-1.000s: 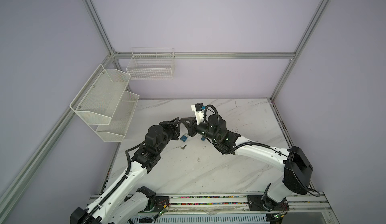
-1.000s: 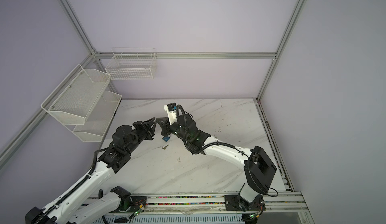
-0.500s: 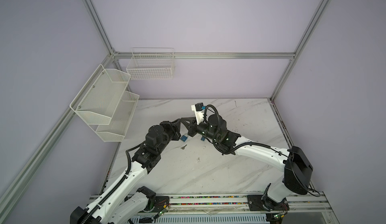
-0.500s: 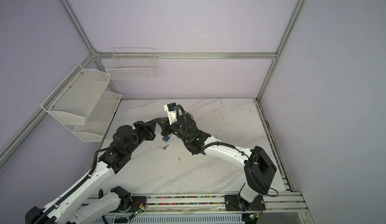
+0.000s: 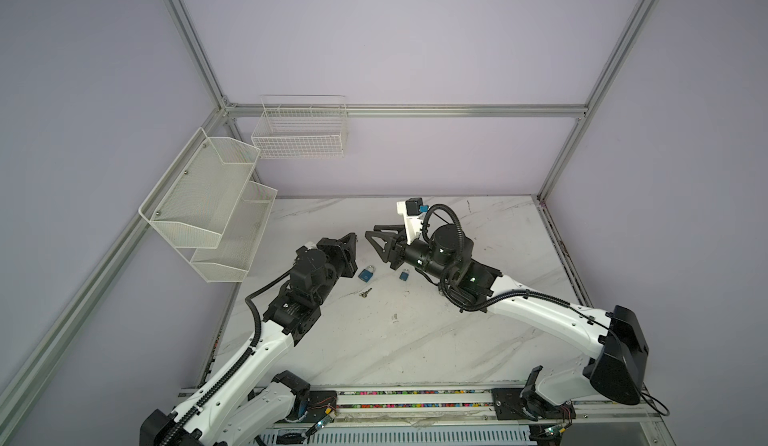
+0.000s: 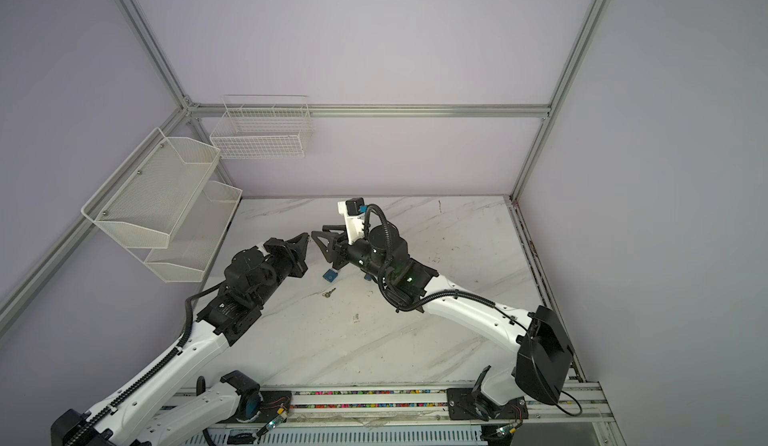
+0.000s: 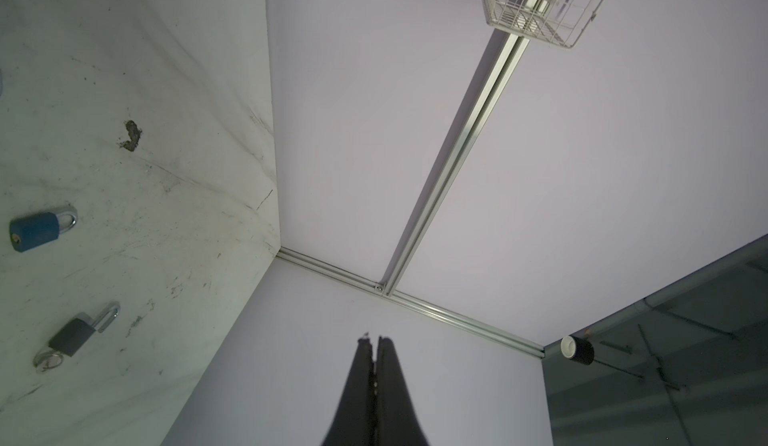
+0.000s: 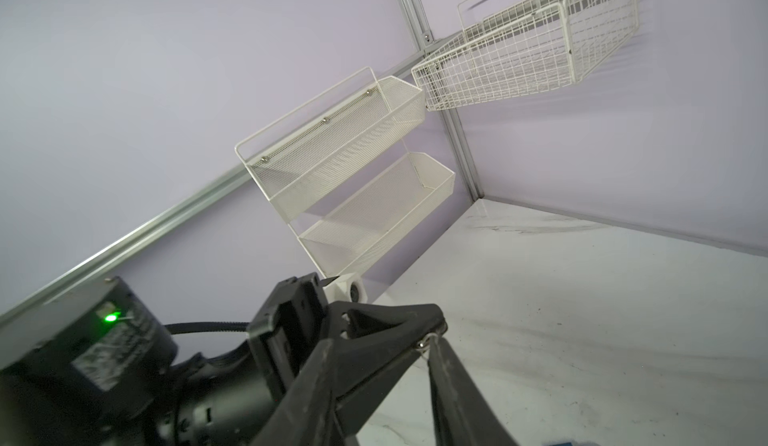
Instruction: Unlock with the key
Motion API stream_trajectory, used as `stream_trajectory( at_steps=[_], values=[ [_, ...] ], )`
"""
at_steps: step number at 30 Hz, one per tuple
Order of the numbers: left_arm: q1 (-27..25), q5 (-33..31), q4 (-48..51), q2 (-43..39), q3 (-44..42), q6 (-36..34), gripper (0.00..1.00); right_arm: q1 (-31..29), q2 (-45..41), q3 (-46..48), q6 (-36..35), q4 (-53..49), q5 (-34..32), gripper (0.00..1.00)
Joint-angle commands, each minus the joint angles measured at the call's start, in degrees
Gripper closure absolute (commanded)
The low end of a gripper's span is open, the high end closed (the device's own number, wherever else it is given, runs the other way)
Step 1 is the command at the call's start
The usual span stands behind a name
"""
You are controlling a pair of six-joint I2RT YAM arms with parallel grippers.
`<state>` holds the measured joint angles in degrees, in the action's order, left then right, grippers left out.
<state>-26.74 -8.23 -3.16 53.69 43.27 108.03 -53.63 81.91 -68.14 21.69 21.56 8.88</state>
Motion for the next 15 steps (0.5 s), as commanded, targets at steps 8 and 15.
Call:
stream_trajectory(
  at_steps=[8, 15],
  values=[
    [0.36, 3.88, -6.39, 3.05, 9.54, -36.77, 1.0, 12.26, -2.72, 3.01, 22.18, -1.21, 23.59, 0.54],
    [0.17, 13.18, -2.42, 6.3, 18.12, -61.49, 1.0, 13.46, -0.78, 3.48, 25.67, 3.08, 27.93, 0.53]
  ],
)
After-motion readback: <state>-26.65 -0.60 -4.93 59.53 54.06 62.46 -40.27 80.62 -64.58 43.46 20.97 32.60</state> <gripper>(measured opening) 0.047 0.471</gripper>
